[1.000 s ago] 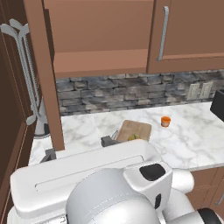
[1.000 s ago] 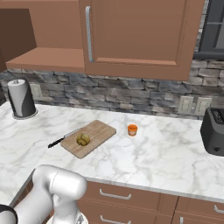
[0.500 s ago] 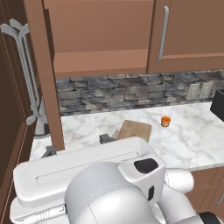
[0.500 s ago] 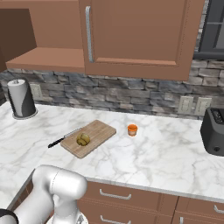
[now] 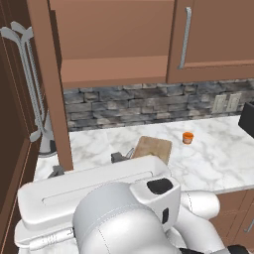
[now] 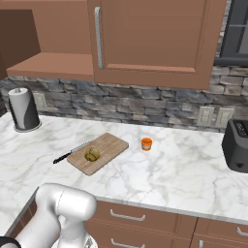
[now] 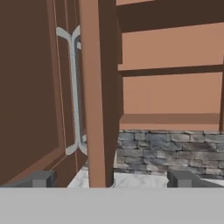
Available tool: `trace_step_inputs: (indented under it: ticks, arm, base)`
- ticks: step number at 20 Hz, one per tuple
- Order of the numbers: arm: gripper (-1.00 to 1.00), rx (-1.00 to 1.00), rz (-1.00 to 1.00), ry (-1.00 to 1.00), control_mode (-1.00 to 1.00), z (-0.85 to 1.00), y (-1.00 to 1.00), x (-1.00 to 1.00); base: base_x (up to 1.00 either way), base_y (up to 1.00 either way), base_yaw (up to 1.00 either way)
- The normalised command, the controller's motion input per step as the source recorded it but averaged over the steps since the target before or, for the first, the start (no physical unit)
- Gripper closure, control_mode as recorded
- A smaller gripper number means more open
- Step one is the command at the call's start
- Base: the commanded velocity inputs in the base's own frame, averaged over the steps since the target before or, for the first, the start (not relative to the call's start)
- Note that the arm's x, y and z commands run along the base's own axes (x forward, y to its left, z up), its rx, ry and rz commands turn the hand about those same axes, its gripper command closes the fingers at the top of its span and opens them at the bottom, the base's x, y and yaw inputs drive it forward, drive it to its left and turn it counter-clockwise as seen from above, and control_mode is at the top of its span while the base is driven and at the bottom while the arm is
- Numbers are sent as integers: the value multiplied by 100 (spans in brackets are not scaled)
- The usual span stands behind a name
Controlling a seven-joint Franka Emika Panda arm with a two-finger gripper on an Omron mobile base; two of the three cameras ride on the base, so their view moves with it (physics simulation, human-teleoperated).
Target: Pick the bread, place it on the cutting board, pick the jam, place it on the counter, and close the cabinet.
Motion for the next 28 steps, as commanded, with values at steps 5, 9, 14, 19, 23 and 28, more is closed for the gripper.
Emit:
trace_step_inputs:
  ticks: [5,9,14,19,23,28]
  arm:
    - [-100,0,0,0,-100,-7,12,12]
    - [-100,0,0,0,-100,-2,14,14]
    - [-100,0,0,0,-100,0,7,16]
    - [-100,0,0,0,-100,0,6,21]
    - [-100,0,0,0,-100,-5,6,24]
    - [-100,0,0,0,-100,-8,2,22]
  base:
    - [0,0,0]
    - [0,0,0]
    - [0,0,0]
    - [0,0,0]
    - [0,0,0]
    - [0,0,0]
